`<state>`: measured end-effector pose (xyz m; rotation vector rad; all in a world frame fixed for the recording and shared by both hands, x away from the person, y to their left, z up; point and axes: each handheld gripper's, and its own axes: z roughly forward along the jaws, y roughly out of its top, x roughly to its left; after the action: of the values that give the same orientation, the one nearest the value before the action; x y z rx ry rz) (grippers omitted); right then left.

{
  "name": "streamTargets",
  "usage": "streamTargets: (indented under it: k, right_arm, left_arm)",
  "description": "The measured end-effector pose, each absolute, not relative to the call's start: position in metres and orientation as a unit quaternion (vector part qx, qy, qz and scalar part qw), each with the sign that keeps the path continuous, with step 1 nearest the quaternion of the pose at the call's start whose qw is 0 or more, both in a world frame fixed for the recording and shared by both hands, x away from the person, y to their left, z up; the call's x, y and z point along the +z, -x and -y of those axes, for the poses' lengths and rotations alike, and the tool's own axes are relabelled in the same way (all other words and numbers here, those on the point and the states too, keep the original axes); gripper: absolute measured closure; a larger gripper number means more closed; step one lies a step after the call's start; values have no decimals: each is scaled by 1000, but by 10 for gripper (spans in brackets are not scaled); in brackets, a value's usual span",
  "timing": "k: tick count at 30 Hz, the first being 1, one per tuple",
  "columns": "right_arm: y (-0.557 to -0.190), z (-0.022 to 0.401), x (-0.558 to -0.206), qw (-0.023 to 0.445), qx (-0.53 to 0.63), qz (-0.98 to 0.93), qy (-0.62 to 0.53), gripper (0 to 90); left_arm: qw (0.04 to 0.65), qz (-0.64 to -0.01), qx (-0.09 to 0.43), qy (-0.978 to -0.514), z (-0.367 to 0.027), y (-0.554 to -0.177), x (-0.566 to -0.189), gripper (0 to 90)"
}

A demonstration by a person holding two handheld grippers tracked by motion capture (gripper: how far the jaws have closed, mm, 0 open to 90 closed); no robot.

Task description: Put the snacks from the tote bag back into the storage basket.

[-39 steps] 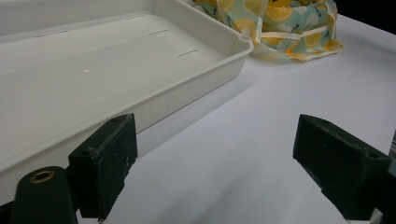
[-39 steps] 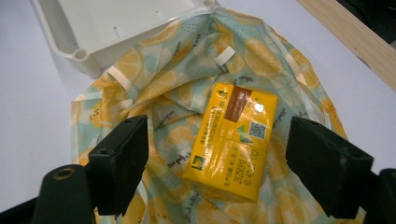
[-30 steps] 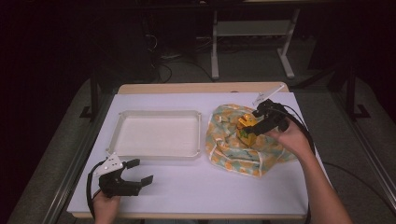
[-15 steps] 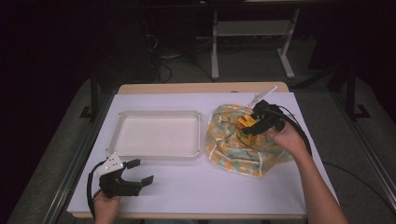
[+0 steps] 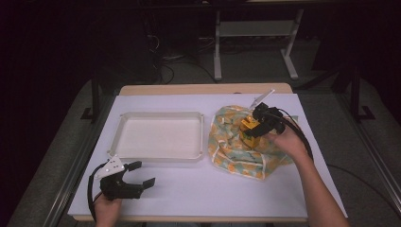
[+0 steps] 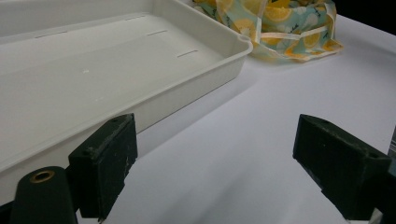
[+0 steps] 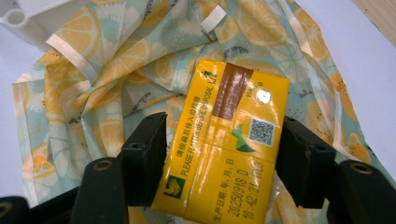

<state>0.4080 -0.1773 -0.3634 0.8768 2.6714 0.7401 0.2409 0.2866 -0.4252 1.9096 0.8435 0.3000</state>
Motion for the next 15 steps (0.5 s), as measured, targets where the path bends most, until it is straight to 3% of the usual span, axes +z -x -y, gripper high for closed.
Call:
streamTargets:
  k: [15]
  right_arm:
    - [-406, 174, -364, 123, 244, -912, -307, 418]
  left_arm:
    - [493, -348, 122, -788, -286, -241, -425, 134]
